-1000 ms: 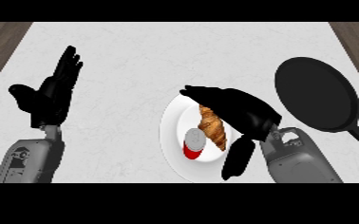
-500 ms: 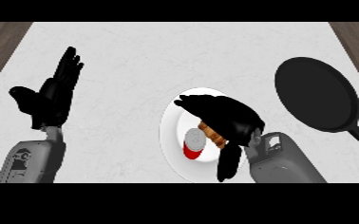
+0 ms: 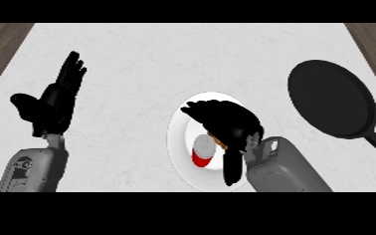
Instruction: Pick the can from the plate and place it in the pan
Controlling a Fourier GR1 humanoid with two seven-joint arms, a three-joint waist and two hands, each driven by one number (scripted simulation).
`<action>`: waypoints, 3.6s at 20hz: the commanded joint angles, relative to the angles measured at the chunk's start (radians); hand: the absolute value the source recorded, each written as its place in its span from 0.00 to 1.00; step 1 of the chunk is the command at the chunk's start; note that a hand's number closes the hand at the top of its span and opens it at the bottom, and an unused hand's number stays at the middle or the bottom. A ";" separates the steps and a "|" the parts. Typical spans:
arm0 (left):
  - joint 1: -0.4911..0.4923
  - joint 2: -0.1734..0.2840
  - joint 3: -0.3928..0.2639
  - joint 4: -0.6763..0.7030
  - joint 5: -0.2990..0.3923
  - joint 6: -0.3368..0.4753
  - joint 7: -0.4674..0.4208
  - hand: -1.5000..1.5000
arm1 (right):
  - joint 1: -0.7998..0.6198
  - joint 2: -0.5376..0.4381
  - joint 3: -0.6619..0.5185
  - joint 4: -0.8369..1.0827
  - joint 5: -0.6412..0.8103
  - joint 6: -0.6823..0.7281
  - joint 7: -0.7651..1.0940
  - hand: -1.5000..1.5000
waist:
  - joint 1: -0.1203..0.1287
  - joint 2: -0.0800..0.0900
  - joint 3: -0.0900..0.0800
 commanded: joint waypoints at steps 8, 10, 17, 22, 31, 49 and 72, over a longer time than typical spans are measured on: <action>0.007 -0.018 0.012 -0.030 -0.014 -0.011 0.012 0.50 | -0.033 0.085 0.022 0.202 0.171 -0.038 -0.111 0.00 | 0.003 0.000 0.000; 0.000 0.003 0.043 -0.016 -0.004 -0.020 0.013 0.50 | 0.057 0.038 0.052 0.134 0.192 -0.030 -0.122 0.00 | -0.001 0.000 0.000; 0.028 -0.005 0.051 -0.033 0.004 -0.049 0.016 0.50 | 0.059 0.080 0.041 0.250 0.262 -0.059 -0.196 0.00 | 0.001 0.000 0.000; 0.100 -0.041 -0.002 -0.156 -0.023 -0.022 0.066 0.50 | 0.097 0.046 0.129 0.211 0.261 -0.052 -0.319 1.00 | 0.007 -0.003 0.001; -0.033 -0.059 0.022 0.029 -0.049 -0.015 -0.003 0.50 | 0.076 0.090 0.071 0.214 0.354 -0.072 -0.383 1.00 | -0.003 0.000 0.000; -0.046 -0.052 0.007 -0.008 -0.042 -0.032 0.043 0.50 | -0.303 0.122 -0.174 0.408 0.659 -0.834 0.707 1.00 | 0.038 0.004 -0.001; 0.025 -0.043 0.042 -0.071 -0.043 -0.012 0.037 0.50 | -0.061 -0.159 -0.665 0.359 0.594 -1.146 0.326 1.00 | -0.002 0.000 0.000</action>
